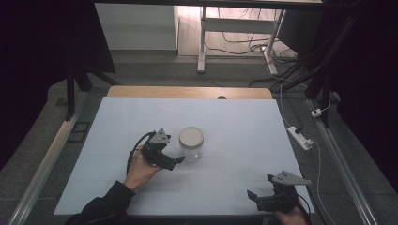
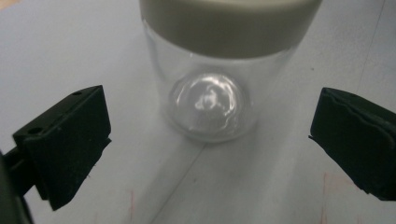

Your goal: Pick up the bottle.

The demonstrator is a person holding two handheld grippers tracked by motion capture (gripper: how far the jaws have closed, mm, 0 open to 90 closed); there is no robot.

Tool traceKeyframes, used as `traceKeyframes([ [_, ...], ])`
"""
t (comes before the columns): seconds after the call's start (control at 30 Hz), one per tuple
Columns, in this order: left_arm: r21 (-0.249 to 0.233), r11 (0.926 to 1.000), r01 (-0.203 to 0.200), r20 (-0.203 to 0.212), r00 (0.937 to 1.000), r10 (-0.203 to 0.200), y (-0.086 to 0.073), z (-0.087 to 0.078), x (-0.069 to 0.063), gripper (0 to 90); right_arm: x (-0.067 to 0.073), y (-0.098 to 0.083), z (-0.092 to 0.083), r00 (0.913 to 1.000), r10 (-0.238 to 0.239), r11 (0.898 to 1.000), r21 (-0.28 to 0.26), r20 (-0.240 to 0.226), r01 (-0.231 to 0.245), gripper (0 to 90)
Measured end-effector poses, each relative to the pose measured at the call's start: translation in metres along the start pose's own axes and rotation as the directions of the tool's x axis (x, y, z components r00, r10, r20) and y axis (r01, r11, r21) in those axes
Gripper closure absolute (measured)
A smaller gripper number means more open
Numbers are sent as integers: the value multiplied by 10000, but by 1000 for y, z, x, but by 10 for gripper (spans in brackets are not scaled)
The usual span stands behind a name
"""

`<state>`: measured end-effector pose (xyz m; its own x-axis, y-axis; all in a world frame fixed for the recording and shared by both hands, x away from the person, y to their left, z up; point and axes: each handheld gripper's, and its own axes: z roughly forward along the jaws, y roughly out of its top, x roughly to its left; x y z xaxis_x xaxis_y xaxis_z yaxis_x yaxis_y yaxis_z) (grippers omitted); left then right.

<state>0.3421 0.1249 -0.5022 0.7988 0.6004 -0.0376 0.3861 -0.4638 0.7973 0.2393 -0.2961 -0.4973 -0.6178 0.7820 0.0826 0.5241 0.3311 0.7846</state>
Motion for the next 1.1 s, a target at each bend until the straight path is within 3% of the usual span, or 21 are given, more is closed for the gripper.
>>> traceKeyframes([
  [0.2, -164, 9998, -142, 339, 9993, 147, 12, 20, 2, 0, 0, 0, 0, 10000, -15, 10000, -2, -8, 15, 0],
  [0.6, 27, 9987, -500, 382, 9980, 499, 24, 49, 1, 0, 0, 0, 0, 10000, -22, 10000, -5, -31, 22, 0],
  [0.9, 98, 9978, -649, 353, 9973, 645, 24, 54, 3, 0, 0, 0, 0, 10000, -40, 10000, -8, -43, 40, 0],
  [1.1, 46, 9965, -839, 319, 9960, 837, 24, 54, 0, 61, 0, 0, 0, 10000, -38, 10000, -9, -40, 38, 0],
])
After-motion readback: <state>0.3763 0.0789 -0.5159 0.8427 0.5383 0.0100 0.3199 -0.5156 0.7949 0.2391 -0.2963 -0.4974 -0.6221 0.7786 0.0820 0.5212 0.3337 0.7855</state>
